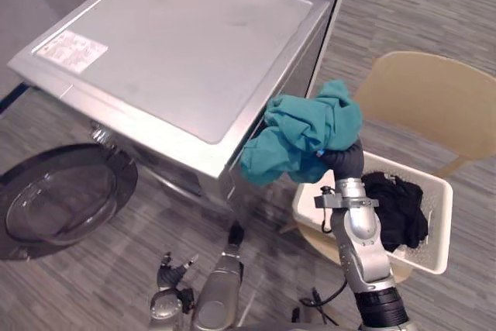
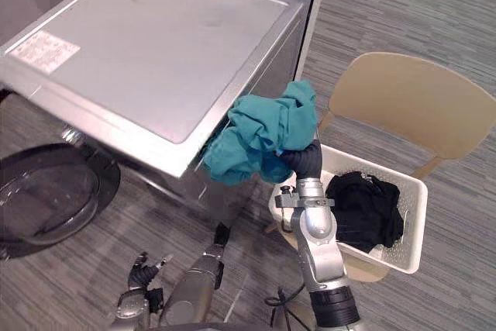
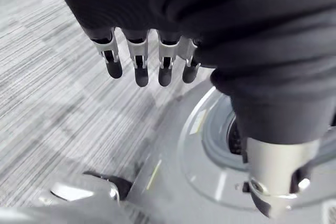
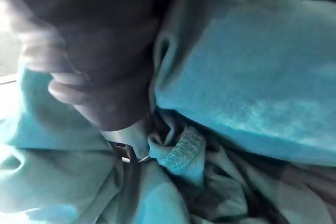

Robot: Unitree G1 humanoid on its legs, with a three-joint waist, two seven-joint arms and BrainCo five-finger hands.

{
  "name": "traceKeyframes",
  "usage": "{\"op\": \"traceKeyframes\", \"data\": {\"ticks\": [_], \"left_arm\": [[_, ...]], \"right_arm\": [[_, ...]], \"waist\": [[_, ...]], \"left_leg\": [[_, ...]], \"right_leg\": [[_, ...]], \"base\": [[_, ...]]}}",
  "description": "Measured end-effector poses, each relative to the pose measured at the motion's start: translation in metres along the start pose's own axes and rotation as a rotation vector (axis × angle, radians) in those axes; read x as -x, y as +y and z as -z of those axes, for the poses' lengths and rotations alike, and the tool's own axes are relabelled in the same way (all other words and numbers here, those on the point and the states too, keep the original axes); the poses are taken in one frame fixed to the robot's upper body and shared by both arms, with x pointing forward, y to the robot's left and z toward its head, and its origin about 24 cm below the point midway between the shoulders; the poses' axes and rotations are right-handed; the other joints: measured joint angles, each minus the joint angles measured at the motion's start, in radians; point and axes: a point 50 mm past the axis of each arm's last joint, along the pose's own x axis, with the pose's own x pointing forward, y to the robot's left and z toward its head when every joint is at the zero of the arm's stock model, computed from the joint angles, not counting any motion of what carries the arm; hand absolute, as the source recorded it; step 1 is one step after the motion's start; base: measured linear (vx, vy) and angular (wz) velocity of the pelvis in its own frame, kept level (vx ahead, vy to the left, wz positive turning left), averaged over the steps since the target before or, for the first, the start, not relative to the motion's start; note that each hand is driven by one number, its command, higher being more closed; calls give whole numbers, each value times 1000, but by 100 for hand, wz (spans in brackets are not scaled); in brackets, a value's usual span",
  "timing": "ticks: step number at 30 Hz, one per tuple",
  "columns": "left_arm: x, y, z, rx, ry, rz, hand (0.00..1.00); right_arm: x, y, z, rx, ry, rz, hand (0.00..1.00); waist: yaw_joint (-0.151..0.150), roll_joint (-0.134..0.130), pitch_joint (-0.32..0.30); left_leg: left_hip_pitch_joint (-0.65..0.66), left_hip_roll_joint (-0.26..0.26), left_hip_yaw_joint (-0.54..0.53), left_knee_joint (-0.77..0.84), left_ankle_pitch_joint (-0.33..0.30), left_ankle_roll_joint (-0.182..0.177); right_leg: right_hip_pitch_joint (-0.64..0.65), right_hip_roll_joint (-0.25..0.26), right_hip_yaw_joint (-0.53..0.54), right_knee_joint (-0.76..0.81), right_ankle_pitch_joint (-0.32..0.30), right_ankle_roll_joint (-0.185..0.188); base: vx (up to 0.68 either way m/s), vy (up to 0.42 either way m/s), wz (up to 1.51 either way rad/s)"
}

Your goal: Pick up the laundry basket with both hands and put the clothes into the washing machine.

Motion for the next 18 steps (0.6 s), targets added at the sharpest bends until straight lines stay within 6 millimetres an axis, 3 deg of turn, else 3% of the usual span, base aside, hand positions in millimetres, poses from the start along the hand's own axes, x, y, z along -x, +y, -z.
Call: {"op": "traceKeyframes", "data": {"ticks": [1, 2, 3, 4, 5, 6, 7, 8, 9, 10, 12, 18], "left_arm": [[3, -5, 2, -3, 0, 24, 0], [2, -6, -8, -17, -43, 53, 0], [0, -1, -30, -22, -142, 51, 0], [-1, 2, -43, -21, -202, 51, 0], [3, 7, -66, -13, -315, 47, 0], [6, 6, -95, -7, -445, 62, 0], [12, 3, -117, 3, -553, 83, 0], [15, 1, -129, 14, -607, 91, 0], [17, 0, -137, 25, -645, 96, 0], [23, -3, -148, 57, -701, 114, 0], [28, -5, -153, 54, -737, 140, 0], [39, -23, -164, 20, -796, 264, 0]], "right_arm": [[3, -6, 5, 24, 25, 12, 100], [9, -15, 13, 39, 66, 61, 100], [9, -22, 12, 39, 66, 104, 100], [9, -25, 11, 48, 59, 109, 100], [10, -28, 9, 63, 55, 104, 100], [11, -31, 11, 77, 68, 103, 100], [8, -28, 9, 73, 61, 75, 100], [6, -25, 8, 64, 51, 60, 100], [4, -24, 7, 57, 43, 47, 100], [4, -10, 8, 15, 43, -16, 100], [5, -1, 10, -20, 53, -58, 100], [10, 33, 15, -143, 81, -219, 100]], "waist": [[-13, -3, -6], [-57, -43, -27], [-67, -91, -43], [-66, -94, -47], [-69, -71, -54], [-69, -64, -54], [-70, -64, -59], [-79, -73, -63], [-73, -73, -60], [-68, -69, -64], [-65, -64, -65], [-69, -70, -73]], "left_leg": [[-15, -19, 41, 53, -4, 11], [-68, -95, 171, 187, -40, 57], [-112, -144, 270, 335, -81, 89], [-114, -144, 305, 410, -112, 86], [-87, -127, 348, 446, -180, 65], [-67, -138, 347, 379, -159, 50], [1, -177, 271, 197, -93, -44], [35, -192, 241, 106, -71, -81], [55, -185, 256, 107, -96, -61], [131, -153, 271, 147, -226, -39], [196, -153, 241, 28, -200, -60], [301, -159, 244, -159, -121, -50]], "right_leg": [[9, -22, -32, 4, -2, -3], [8, -93, -105, 4, -2, -2], [-32, -148, -132, 2, 14, 6], [-41, -155, -136, -4, 29, 11], [-51, -131, -158, 2, 44, 15], [-66, -124, -176, 18, 46, 11], [-57, -118, -178, -44, 65, -18], [-40, -129, -191, -87, 75, -16], [-31, -135, -220, -104, 93, -12], [-14, -146, -258, -109, 110, 3], [-6, -148, -271, -112, 113, 8], [22, -144, -262, -145, 144, 29]], "base": [[-249, -40, 112], [-170, -79, 142], [-146, -117, 130], [-66, -122, 76], [-59, -85, 90], [-123, -68, 135], [-178, -18, 142], [-162, -26, 105], [-98, -77, 101], [-60, -96, 73], [-59, -33, 44], [-82, 28, -2]]}}
